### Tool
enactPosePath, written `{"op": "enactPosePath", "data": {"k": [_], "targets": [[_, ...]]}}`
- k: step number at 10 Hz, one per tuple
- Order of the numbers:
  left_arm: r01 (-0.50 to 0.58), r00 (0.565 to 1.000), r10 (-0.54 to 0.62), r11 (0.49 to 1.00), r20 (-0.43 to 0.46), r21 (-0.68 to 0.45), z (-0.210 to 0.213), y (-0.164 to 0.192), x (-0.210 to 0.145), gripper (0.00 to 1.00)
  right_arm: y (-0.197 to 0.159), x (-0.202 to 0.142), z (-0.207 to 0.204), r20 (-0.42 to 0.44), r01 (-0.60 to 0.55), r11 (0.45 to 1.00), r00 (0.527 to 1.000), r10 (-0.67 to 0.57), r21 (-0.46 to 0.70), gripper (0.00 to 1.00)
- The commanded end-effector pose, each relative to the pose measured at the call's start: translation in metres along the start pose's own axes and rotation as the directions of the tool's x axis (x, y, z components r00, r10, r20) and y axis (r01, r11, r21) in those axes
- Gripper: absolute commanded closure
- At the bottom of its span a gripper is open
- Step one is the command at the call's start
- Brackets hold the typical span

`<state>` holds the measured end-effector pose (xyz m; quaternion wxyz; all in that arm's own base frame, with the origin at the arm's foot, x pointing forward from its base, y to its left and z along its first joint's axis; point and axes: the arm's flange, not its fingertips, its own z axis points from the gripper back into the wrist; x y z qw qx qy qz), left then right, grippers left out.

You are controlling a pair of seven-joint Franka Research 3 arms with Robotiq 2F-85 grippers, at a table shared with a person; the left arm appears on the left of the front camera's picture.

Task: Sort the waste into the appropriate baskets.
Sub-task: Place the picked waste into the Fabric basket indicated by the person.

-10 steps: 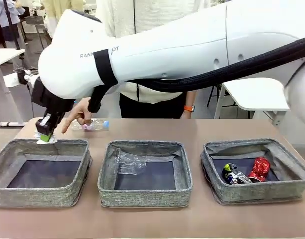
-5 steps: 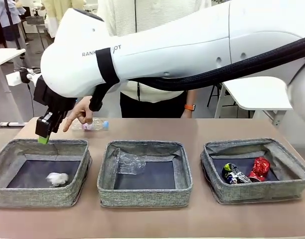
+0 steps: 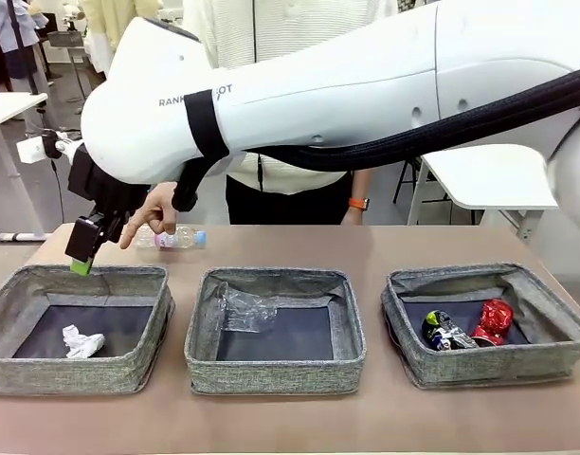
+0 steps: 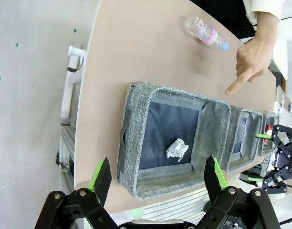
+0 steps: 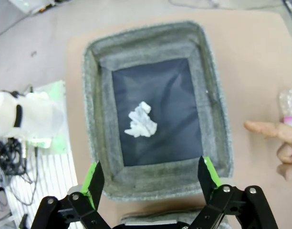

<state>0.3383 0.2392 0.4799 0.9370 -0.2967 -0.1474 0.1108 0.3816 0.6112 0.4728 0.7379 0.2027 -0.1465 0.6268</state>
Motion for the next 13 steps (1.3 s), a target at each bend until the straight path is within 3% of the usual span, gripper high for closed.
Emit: {"op": "enactPosePath", "data": {"k": [1, 4, 7, 8, 10, 13], "targets": [[0.021, 1.000, -0.021, 1.000, -0.013, 0.000, 0.004, 0.001, -0.002, 0.00, 0.005, -0.021, 0.016, 0.045, -0.003, 0.999, 0.999, 0.001, 0.042, 0.00], [0.021, 1.000, -0.021, 1.000, -0.013, 0.000, 0.004, 0.001, -0.002, 0.00, 0.006, -0.037, 0.074, 0.098, 0.013, 0.997, 0.995, -0.020, 0.073, 0.00], [0.021, 1.000, -0.021, 1.000, -0.013, 0.000, 0.004, 0.001, -0.002, 0.00, 0.019, -0.120, 0.181, 0.126, 0.294, 0.956, 0.949, -0.290, -0.009, 0.00], [0.021, 1.000, -0.021, 1.000, -0.013, 0.000, 0.004, 0.001, -0.002, 0.00, 0.027, -0.154, 0.204, 0.215, 0.366, 0.931, 0.909, -0.356, -0.005, 0.00], [0.021, 1.000, -0.021, 1.000, -0.013, 0.000, 0.004, 0.001, -0.002, 0.00, 0.047, -0.208, 0.227, 0.454, 0.397, 0.918, 0.820, -0.349, -0.012, 0.00], [0.021, 1.000, -0.021, 1.000, -0.013, 0.000, 0.004, 0.001, -0.002, 0.00, 0.069, -0.263, 0.239, 0.539, 0.466, 0.885, 0.739, -0.405, 0.026, 0.00]]}}
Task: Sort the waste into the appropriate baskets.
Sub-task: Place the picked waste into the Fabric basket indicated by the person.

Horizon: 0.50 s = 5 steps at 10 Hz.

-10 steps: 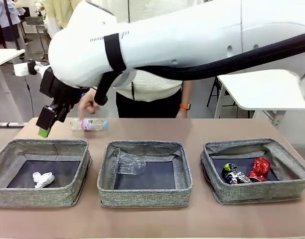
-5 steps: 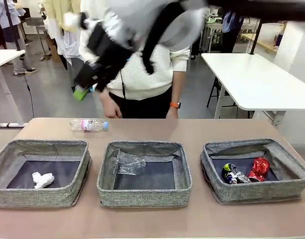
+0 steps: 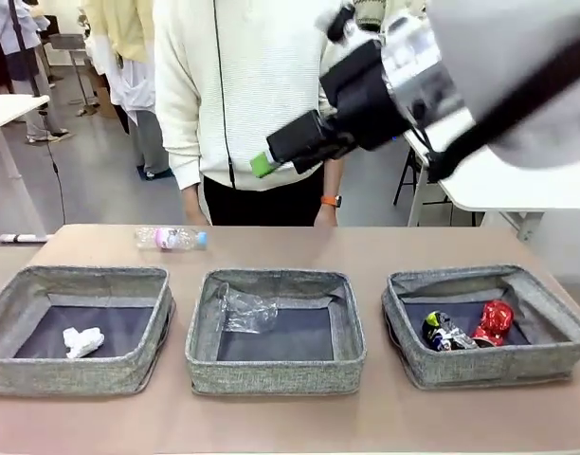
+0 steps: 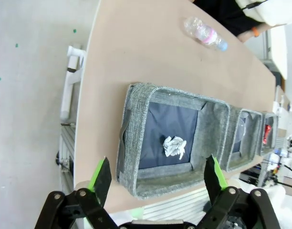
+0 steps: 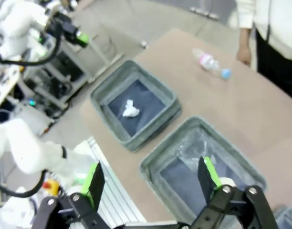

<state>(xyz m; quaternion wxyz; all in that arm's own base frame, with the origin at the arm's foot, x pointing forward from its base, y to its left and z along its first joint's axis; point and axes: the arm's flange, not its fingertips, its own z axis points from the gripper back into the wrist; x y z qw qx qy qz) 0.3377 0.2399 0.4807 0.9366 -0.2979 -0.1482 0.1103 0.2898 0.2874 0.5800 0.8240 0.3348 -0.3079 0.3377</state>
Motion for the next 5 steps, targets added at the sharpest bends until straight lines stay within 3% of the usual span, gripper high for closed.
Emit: {"op": "enactPosePath", "data": {"k": [1, 3, 5], "targets": [[0.020, 1.000, -0.020, 1.000, -0.014, 0.003, 0.003, 0.001, -0.002, 0.00, -0.012, -0.037, 0.031, 0.079, 0.019, 0.998, 0.997, -0.024, 0.058, 0.00], [0.020, 1.000, -0.020, 1.000, -0.014, 0.003, 0.003, 0.001, -0.002, 0.00, -0.045, -0.077, 0.084, 0.142, 0.147, 0.978, 0.975, -0.168, 0.147, 0.00], [0.020, 1.000, -0.020, 1.000, -0.014, 0.003, 0.003, 0.001, -0.002, 0.00, -0.092, -0.133, 0.102, 0.168, 0.379, 0.883, 0.885, -0.433, 0.277, 0.00]]}}
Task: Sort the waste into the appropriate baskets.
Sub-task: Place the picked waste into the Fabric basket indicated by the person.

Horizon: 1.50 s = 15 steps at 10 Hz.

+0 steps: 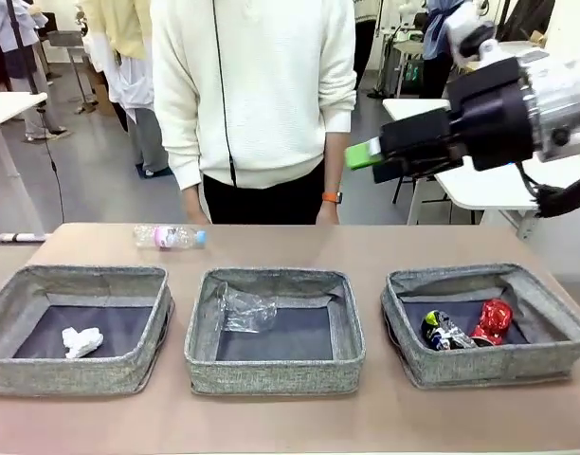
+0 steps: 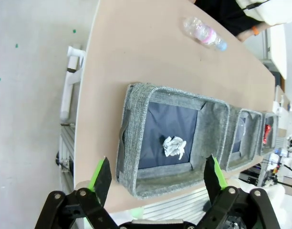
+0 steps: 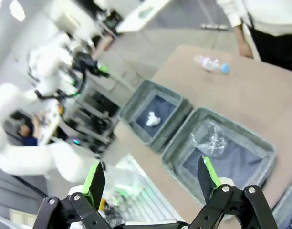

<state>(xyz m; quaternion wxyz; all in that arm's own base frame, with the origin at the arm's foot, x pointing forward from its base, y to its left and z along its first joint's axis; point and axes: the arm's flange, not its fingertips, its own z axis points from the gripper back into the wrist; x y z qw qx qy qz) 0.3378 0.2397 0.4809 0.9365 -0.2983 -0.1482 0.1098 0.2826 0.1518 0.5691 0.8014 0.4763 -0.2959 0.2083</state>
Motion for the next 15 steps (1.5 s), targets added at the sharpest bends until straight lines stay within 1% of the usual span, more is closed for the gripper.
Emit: {"op": "enactPosePath", "data": {"k": [1, 2, 3, 4, 5, 6, 7, 8, 9, 10, 11, 12, 13, 14, 15], "targets": [[0.019, 1.000, -0.019, 1.000, -0.014, 0.003, 0.003, 0.001, -0.002, 0.00, -0.070, -0.075, 0.016, 0.016, 0.338, 0.923, 0.938, -0.347, 0.186, 0.00], [0.019, 1.000, -0.019, 1.000, -0.014, 0.003, 0.003, 0.001, -0.002, 0.00, 0.000, 0.000, 0.000, 0.000, 0.000, 1.000, 1.000, 0.000, 0.000, 0.00], [0.019, 1.000, -0.019, 1.000, -0.014, 0.003, 0.003, 0.001, -0.002, 0.00, 0.000, 0.000, 0.000, 0.000, 0.000, 1.000, 1.000, 0.000, 0.000, 0.00], [0.019, 1.000, -0.019, 1.000, -0.014, 0.003, 0.003, 0.001, -0.002, 0.00, -0.037, 0.003, 0.016, 0.013, 0.149, 0.984, 0.988, -0.151, 0.098, 0.00], [0.019, 1.000, -0.019, 1.000, -0.014, 0.003, 0.003, 0.001, -0.002, 0.00, -0.038, 0.024, -0.016, -0.090, 0.229, 0.949, 0.973, -0.214, 0.218, 0.00], [0.000, 1.000, 0.000, 1.000, 0.000, 0.000, 0.000, 0.000, 0.000, 0.00, -0.063, 0.034, -0.004, -0.080, 0.385, 0.902, 0.923, -0.376, 0.198, 0.00], [0.037, 0.999, -0.038, 0.998, -0.018, -0.058, -0.006, -0.020, -0.006, 0.00, -0.086, 0.038, 0.015, -0.068, 0.448, 0.852, 0.892, -0.447, 0.271, 0.00], [0.069, 0.997, -0.070, 0.995, -0.018, -0.073, -0.025, -0.038, -0.013, 0.00, -0.110, 0.033, 0.034, -0.172, 0.551, 0.790, 0.834, -0.524, 0.267, 0.00], [0.065, 0.994, -0.079, 0.983, -0.072, -0.169, -0.036, -0.043, -0.015, 0.00, -0.135, 0.020, 0.056, -0.223, 0.625, 0.756, 0.779, -0.586, 0.195, 0.00], [0.067, 0.992, -0.084, 0.980, -0.089, -0.185, -0.046, -0.046, -0.018, 0.00, -0.156, 0.002, 0.085, -0.287, 0.659, 0.719, 0.748, -0.598, 0.219, 0.00], [0.070, 0.992, -0.086, 0.985, -0.096, -0.157, -0.052, -0.047, -0.018, 0.00, -0.172, -0.024, 0.122, -0.323, 0.687, 0.677, 0.724, -0.609, 0.264, 0.00], [0.036, 0.993, -0.055, 0.984, -0.108, -0.174, -0.055, -0.045, -0.016, 0.00, -0.183, -0.058, 0.161, -0.279, 0.658, 0.659, 0.752, -0.597, 0.364, 0.00], [0.017, 0.993, -0.039, 0.982, -0.113, -0.189, -0.057, -0.044, -0.017, 0.00, -0.185, -0.085, 0.185, -0.175, 0.584, 0.683, 0.801, -0.573, 0.439, 0.00], [0.022, 0.986, -0.061, 0.969, -0.154, -0.244, -0.061, -0.048, -0.020, 0.00, -0.189, -0.109, 0.197, -0.071, 0.520, 0.720, 0.829, -0.554, 0.459, 0.00], [-0.022, 0.982, -0.033, 0.958, -0.188, -0.285, -0.064, -0.054, -0.023, 0.00, -0.197, -0.118, 0.187, 0.118, 0.514, 0.781, 0.804, -0.583, 0.354, 0.00]]}}
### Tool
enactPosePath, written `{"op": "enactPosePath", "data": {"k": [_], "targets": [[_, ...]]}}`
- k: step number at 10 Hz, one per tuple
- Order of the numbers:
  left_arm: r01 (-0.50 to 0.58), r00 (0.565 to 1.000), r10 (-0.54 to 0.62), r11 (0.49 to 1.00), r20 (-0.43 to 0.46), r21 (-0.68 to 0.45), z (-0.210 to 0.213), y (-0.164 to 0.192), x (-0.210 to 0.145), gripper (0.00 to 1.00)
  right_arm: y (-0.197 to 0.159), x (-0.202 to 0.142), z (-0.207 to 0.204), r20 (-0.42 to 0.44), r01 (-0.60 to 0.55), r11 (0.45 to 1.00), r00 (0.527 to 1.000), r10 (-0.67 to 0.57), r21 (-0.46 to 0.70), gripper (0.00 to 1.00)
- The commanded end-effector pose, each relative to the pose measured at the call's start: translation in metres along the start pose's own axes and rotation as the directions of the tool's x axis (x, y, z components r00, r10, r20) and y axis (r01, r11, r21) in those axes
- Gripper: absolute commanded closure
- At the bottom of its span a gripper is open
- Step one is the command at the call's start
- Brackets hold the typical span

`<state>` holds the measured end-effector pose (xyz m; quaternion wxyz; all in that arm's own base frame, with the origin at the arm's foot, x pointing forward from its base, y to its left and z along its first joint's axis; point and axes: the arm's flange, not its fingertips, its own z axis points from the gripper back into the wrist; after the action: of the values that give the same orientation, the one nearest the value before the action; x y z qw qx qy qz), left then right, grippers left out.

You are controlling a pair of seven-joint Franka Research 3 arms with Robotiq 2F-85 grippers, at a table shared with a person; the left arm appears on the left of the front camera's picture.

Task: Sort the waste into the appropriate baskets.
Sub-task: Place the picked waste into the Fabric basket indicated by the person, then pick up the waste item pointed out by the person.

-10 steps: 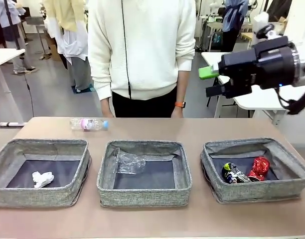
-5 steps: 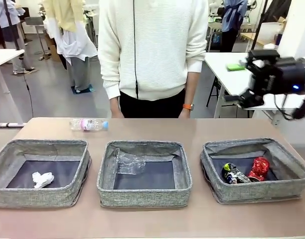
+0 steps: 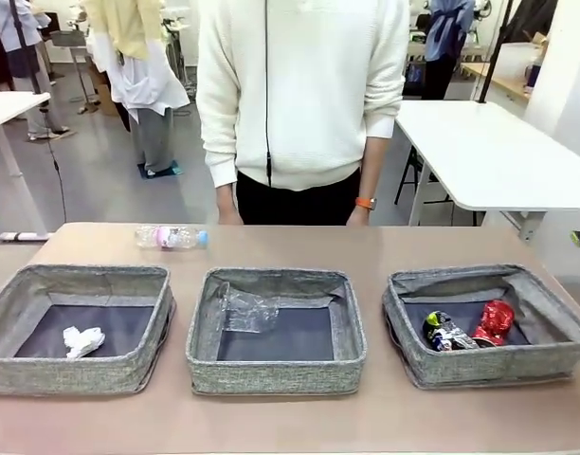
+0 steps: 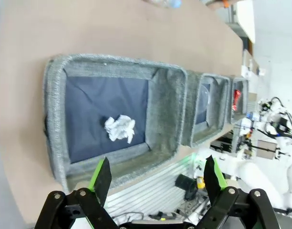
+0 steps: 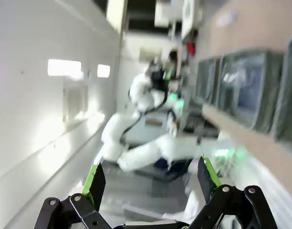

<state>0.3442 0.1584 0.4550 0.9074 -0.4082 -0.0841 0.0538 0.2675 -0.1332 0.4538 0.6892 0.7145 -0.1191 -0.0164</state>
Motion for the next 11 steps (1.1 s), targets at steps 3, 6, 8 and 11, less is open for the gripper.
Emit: {"op": "enactPosePath", "data": {"k": [3, 6, 8, 11], "targets": [[-0.207, 0.969, 0.151, 0.929, -0.198, -0.306, -0.017, -0.008, 0.003, 0.00, 0.005, 0.004, -0.028, -0.109, 0.066, 0.998, 0.992, -0.065, 0.003, 0.00], [-0.125, 0.983, 0.087, 0.960, -0.159, -0.249, -0.024, -0.010, -0.008, 0.00, 0.005, 0.004, -0.028, -0.109, 0.066, 0.998, 0.992, -0.065, 0.003, 0.00], [-0.125, 0.983, 0.087, 0.960, -0.159, -0.249, -0.024, -0.010, -0.008, 0.00, 0.005, 0.004, -0.028, -0.109, 0.066, 0.998, 0.992, -0.065, 0.003, 0.00], [-0.125, 0.983, 0.087, 0.960, -0.159, -0.249, -0.024, -0.010, -0.008, 0.00, 0.005, 0.004, -0.028, -0.109, 0.066, 0.998, 0.992, -0.065, 0.003, 0.00]]}}
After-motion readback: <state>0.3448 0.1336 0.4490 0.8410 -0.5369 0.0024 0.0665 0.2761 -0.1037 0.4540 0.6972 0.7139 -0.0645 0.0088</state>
